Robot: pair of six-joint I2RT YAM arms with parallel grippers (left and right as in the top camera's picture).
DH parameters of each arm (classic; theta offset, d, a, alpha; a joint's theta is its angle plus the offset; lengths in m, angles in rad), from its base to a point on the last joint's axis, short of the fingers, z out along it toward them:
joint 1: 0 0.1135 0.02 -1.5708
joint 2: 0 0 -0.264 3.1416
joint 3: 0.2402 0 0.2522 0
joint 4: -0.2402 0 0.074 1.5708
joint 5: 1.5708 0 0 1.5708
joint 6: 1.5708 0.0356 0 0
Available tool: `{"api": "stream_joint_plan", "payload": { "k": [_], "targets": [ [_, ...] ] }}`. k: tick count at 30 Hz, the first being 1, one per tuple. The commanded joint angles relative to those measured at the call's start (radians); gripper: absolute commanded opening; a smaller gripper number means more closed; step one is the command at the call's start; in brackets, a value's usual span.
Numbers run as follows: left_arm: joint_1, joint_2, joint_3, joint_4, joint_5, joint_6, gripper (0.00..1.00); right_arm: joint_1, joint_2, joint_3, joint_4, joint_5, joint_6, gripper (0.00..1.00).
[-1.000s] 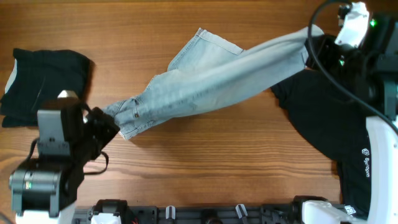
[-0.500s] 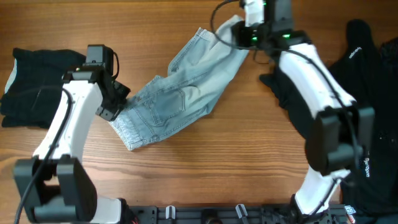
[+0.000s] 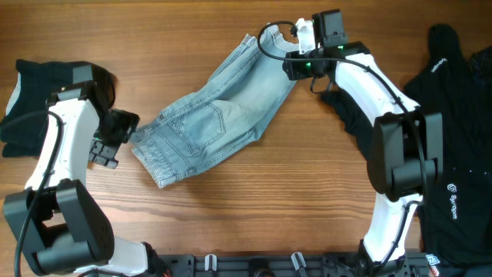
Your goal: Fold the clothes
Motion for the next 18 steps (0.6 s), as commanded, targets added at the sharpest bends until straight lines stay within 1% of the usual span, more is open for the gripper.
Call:
{"api": "stream_joint_plan", "payload": {
  "k": [1, 3, 4, 6, 7, 9, 10, 11, 12, 13, 14, 15, 16, 17, 18],
  "targets": [
    [0.003, 0.007, -0.007, 0.005, 0.149, 0.247, 0.96, 0.006, 0.053, -0.054, -0.013, 0.01, -0.026, 0.43],
    [0.003, -0.019, -0.003, 0.052, 0.152, 0.288, 0.99, 0.006, 0.061, -0.076, -0.032, 0.029, -0.026, 0.44],
    [0.003, -0.038, 0.005, 0.073, 0.149, 0.298, 1.0, 0.006, 0.061, -0.093, -0.048, 0.088, -0.021, 0.43],
    [0.003, -0.091, 0.041, 0.113, 0.145, 0.301, 1.0, 0.006, 0.061, -0.101, -0.104, 0.223, 0.043, 0.56],
    [0.002, -0.116, 0.054, 0.129, 0.157, 0.332, 1.0, 0.006, 0.054, -0.096, -0.137, 0.243, 0.054, 0.63],
    [-0.03, -0.18, 0.059, 0.167, 0.2, 0.461, 0.99, 0.006, 0.014, -0.079, -0.184, 0.243, 0.056, 0.74],
    [-0.068, -0.2, 0.059, 0.187, 0.2, 0.554, 0.99, 0.006, -0.034, -0.072, -0.192, 0.242, 0.073, 0.76],
    [-0.117, -0.204, 0.059, 0.204, 0.2, 0.652, 0.93, 0.006, -0.074, -0.071, -0.192, 0.226, 0.081, 0.76],
    [-0.172, -0.201, 0.058, 0.214, 0.2, 0.725, 0.83, 0.006, -0.133, -0.071, -0.192, 0.123, 0.073, 0.71],
    [-0.224, -0.194, 0.058, 0.216, 0.196, 0.766, 0.74, 0.007, -0.174, -0.071, -0.192, -0.018, 0.034, 0.61],
    [-0.269, -0.183, 0.058, 0.216, 0.18, 0.791, 0.66, 0.01, -0.198, -0.072, -0.194, -0.13, 0.001, 0.54],
    [-0.328, -0.16, 0.058, 0.217, 0.135, 0.798, 0.54, 0.014, -0.21, -0.072, -0.197, -0.196, 0.001, 0.45],
    [-0.36, -0.138, 0.058, 0.217, 0.104, 0.798, 0.47, 0.023, -0.211, -0.072, -0.197, -0.232, 0.003, 0.41],
    [-0.391, -0.103, 0.058, 0.218, 0.083, 0.798, 0.41, 0.032, -0.209, -0.072, -0.199, -0.262, 0.003, 0.41],
    [-0.41, -0.068, 0.058, 0.228, 0.082, 0.798, 0.41, 0.043, -0.209, -0.072, -0.199, -0.272, 0.003, 0.41]
  ]
}}
